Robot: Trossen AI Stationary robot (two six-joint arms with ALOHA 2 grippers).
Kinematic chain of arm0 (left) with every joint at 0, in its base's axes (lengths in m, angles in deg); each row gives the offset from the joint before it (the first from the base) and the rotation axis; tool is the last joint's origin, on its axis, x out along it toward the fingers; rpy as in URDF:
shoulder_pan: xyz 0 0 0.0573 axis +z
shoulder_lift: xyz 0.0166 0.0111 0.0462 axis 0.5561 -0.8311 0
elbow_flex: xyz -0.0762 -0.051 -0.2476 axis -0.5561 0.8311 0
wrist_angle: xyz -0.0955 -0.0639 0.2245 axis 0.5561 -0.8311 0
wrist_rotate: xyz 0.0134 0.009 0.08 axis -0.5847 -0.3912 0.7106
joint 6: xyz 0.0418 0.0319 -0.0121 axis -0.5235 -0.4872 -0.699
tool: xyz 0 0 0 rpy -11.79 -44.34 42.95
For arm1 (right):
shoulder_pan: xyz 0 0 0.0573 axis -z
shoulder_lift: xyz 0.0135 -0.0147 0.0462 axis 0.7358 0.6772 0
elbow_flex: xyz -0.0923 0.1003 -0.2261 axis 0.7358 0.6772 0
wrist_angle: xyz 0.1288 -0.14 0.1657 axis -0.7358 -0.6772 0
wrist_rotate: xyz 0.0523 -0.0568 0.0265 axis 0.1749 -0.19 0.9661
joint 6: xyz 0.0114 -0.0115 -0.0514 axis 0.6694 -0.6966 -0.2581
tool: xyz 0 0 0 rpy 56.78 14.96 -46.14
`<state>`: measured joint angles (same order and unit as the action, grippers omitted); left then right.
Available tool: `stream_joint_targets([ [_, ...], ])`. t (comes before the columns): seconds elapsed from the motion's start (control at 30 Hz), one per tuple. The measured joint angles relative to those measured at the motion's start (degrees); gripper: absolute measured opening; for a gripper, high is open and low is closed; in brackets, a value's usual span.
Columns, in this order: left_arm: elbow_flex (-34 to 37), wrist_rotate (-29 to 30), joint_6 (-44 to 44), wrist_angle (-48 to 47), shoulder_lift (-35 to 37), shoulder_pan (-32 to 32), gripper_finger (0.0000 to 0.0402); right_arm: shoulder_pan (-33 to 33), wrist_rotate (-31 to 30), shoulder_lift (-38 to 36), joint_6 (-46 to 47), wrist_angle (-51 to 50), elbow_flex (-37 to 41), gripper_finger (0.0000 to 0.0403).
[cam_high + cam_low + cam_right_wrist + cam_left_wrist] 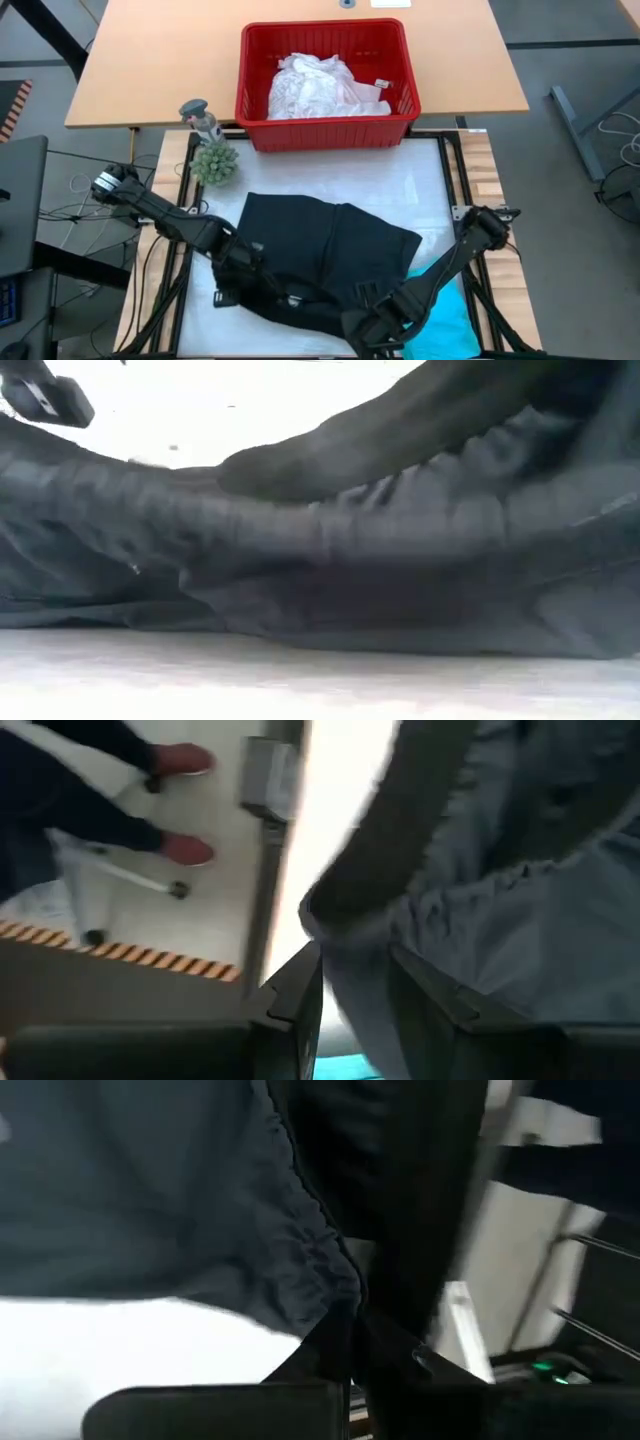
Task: Fold Laundry from Bin
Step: Fold the black shorts
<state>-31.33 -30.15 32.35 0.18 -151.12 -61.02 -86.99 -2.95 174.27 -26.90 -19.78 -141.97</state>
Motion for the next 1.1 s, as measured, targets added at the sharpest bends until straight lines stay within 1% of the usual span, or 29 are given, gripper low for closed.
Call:
stream_joint_targets([
  [0.13,0.0,-3.1,2.4,6.6,0.0,-4.4,0.0000,-1.9,2.9,0.0,1.8,-0.1,0.0,0.0136],
  [0.23,0.0,-4.5,4.0,8.6,0.0,-7.5,0.0000,-3.6,2.6,0.0,5.0,-0.1,0.0,0.0132],
  [0.27,0.0,-5.0,3.8,8.5,0.0,-8.4,0.0000,-4.1,1.2,0.0,6.0,-0.1,0.0,0.0130],
  [0.4,0.0,-4.4,3.8,8.3,0.0,-10.8,0.0000,-4.9,-8.6,0.0,7.9,0.4,0.0,0.0119],
  [0.47,0.0,-1.8,5.1,8.6,0.0,-11.6,0.0000,-4.5,-11.4,0.0,8.7,0.9,0.0,0.0115],
  [0.53,0.0,3.7,6.0,9.5,0.0,-12.5,0.0000,-3.9,-13.8,0.0,10.1,0.8,0.0,0.0112],
  [0.6,0.0,8.9,4.3,10.5,0.0,-13.2,0.0000,-2.9,-15.9,0.0,11.5,0.9,0.0,0.0108],
  [0.63,0.0,10.2,2.5,10.9,0.0,-13.4,0.0000,-2.2,-16.1,0.0,11.6,1.0,0.0,0.0105],
  [0.7,0.0,10.4,-0.9,10.8,0.0,-13.4,0.0003,-0.9,-16.2,0.1,11.0,1.0,0.0,0.0094],
  [0.77,0.0,9.6,-2.1,10.4,0.0,-13.4,0.0015,0.4,-16.3,0.1,9.5,2.9,1.2,0.0078],
  [0.87,0.0,7.3,-2.5,10.7,0.0,-13.7,0.0047,2.1,-16.2,0.2,7.4,7.0,4.5,0.0057],
  [0.9,0.0,6.6,-2.4,11.1,0.0,-14.1,0.0061,2.5,-15.2,0.3,7.0,8.8,5.8,0.0049],
  [1.0,0.0,4.4,-2.0,14.6,0.0,-15.8,0.0103,3.5,-8.7,0.2,6.6,16.4,10.2,0.0020],
  [1.03,0.0,3.1,-1.8,16.4,-0.1,-16.2,0.0116,3.6,-7.4,0.2,6.5,18.6,11.7,0.0015],
  [1.1,0.2,0.3,-0.7,20.7,-0.2,-17.2,0.0142,3.7,-7.1,0.3,6.5,21.9,14.4,0.0016],
])
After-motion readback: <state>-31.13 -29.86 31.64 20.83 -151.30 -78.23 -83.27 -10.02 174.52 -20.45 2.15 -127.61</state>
